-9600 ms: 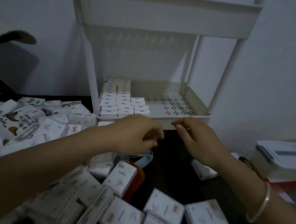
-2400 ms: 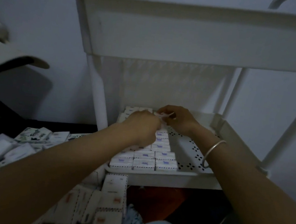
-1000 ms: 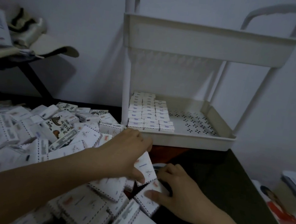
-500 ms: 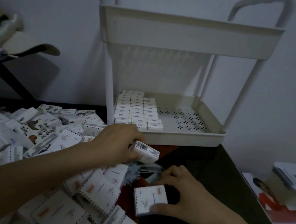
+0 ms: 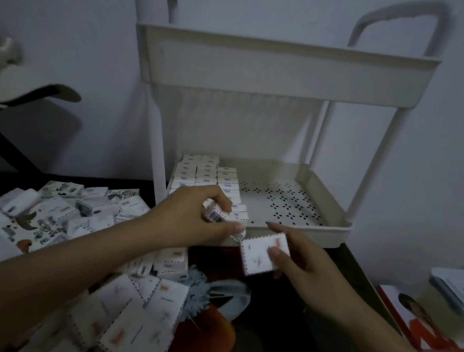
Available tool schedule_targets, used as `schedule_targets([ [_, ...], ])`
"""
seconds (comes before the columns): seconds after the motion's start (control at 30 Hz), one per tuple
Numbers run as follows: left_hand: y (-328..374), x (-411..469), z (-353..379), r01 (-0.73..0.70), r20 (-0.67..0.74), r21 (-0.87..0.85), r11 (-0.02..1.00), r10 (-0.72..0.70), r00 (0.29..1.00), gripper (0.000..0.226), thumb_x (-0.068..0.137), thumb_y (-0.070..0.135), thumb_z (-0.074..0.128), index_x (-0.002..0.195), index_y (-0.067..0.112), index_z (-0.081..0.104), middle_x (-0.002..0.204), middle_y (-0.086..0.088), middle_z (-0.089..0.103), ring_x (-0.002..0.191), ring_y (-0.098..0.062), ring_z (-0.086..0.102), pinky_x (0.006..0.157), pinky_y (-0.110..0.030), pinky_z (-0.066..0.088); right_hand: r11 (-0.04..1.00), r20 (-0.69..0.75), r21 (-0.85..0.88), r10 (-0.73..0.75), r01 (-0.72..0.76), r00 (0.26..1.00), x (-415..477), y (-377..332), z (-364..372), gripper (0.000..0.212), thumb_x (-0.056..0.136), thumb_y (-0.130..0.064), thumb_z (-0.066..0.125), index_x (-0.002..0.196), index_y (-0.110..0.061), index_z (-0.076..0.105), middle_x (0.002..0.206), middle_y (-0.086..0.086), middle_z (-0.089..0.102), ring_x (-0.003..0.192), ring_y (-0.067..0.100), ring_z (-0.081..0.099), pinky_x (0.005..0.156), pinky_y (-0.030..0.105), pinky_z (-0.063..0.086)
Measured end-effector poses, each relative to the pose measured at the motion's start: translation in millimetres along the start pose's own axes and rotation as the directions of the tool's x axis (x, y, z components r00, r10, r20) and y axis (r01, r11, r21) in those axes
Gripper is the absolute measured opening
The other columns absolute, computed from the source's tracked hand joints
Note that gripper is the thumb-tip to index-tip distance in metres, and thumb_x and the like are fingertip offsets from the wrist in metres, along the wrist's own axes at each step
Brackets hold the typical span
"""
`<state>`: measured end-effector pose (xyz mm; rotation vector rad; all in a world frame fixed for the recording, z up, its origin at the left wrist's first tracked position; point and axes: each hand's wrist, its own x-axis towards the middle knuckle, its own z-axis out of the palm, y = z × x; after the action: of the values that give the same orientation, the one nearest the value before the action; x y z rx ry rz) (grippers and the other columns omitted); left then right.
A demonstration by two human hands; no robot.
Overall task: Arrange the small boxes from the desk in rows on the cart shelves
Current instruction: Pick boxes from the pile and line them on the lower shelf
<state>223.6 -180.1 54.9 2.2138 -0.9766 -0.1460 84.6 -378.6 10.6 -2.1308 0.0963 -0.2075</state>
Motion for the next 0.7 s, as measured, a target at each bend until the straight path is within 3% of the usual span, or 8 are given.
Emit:
schedule_targets([
  [0.07,1,14,-3,-0.008,-0.122,-0.067,0.998,0.000,0.993,0.029,0.074,0.057,0.069,0.086,0.031,0.066,0.104,0.022,0.067,0.058,0.010,0.057,0.068,-0.024,0.047,0.999,-0.054,-0.022,-0.024,0.023,0.998,14,-3,-7,0.045,0.095,-0.041,0.048,0.136,-0.052,0.035,0.113,-0.020,0.058,0.093,0.000,0.063,0.080,0.023,0.054],
  [0.17,-11,43,-4,-0.003,-0.263,-0.082,0.997,-0.019,0.964,0.015,0.083,0.035,0.073,0.090,0.026,0.063,0.107,0.017,0.067,0.073,0.001,0.060,0.076,-0.030,0.051,0.996,-0.140,-0.031,-0.088,0.085,0.986,45,-7,-15,0.046,0.094,-0.042,0.048,0.136,-0.051,0.034,0.109,-0.013,0.061,0.087,0.002,0.065,0.073,0.025,0.052],
  [0.3,-33,79,5,0.090,-0.350,-0.105,0.990,-0.122,0.929,0.060,0.080,0.011,0.075,0.131,0.023,0.045,0.131,0.000,0.051,0.113,-0.020,0.055,0.093,-0.040,0.051,0.995,-0.307,0.008,-0.089,0.096,0.947,99,-8,-23,0.046,0.092,-0.033,0.059,0.133,-0.033,0.039,0.103,-0.004,0.063,0.073,0.003,0.066,0.055,0.017,0.047],
  [0.4,-43,92,7,0.226,-0.249,-0.592,0.774,-0.443,0.861,0.064,0.079,-0.003,0.074,0.132,0.013,0.042,0.128,-0.012,0.051,0.101,-0.025,0.061,0.069,-0.036,0.061,0.999,-0.377,-0.002,-0.034,0.036,0.926,136,-9,-30,0.042,0.089,-0.039,0.064,0.123,-0.026,0.044,0.108,-0.006,0.060,0.083,0.005,0.063,0.055,0.018,0.046],
  [0.43,-44,93,8,0.246,-0.190,-0.701,0.670,-0.507,0.841,0.058,0.079,-0.005,0.074,0.127,0.012,0.045,0.125,-0.014,0.053,0.097,-0.025,0.064,0.063,-0.030,0.061,0.999,-0.388,-0.045,-0.032,0.016,0.921,146,-10,-32,0.039,0.090,-0.041,0.063,0.121,-0.025,0.046,0.106,-0.007,0.059,0.083,0.004,0.061,0.052,0.016,0.044],
  [0.5,-50,93,14,0.232,-0.171,-0.765,0.600,-0.537,0.826,0.049,0.079,-0.003,0.074,0.119,0.012,0.050,0.120,-0.014,0.058,0.095,-0.024,0.067,0.060,-0.023,0.059,0.993,-0.409,-0.116,-0.054,0.007,0.911,168,-10,-32,0.034,0.092,-0.041,0.061,0.120,-0.025,0.049,0.104,-0.006,0.060,0.078,0.007,0.061,0.046,0.014,0.044],
  [0.63,-54,88,22,0.115,-0.258,-0.763,0.635,-0.464,0.847,0.044,0.084,-0.007,0.067,0.117,0.019,0.052,0.115,-0.009,0.061,0.096,-0.018,0.065,0.064,-0.024,0.059,0.983,-0.443,-0.183,-0.100,0.019,0.891,217,0,-21,0.028,0.091,-0.041,0.062,0.114,-0.027,0.052,0.111,-0.006,0.061,0.087,0.013,0.062,0.075,0.036,0.056],
  [0.7,-53,85,23,0.085,-0.279,-0.752,0.654,-0.432,0.858,0.040,0.087,-0.008,0.062,0.113,0.021,0.055,0.114,-0.008,0.062,0.096,-0.016,0.065,0.066,-0.027,0.059,0.977,-0.424,-0.214,-0.110,0.019,0.899,235,3,-11,0.023,0.092,-0.037,0.061,0.112,-0.027,0.053,0.112,-0.005,0.059,0.091,0.013,0.059,0.079,0.033,0.051],
])
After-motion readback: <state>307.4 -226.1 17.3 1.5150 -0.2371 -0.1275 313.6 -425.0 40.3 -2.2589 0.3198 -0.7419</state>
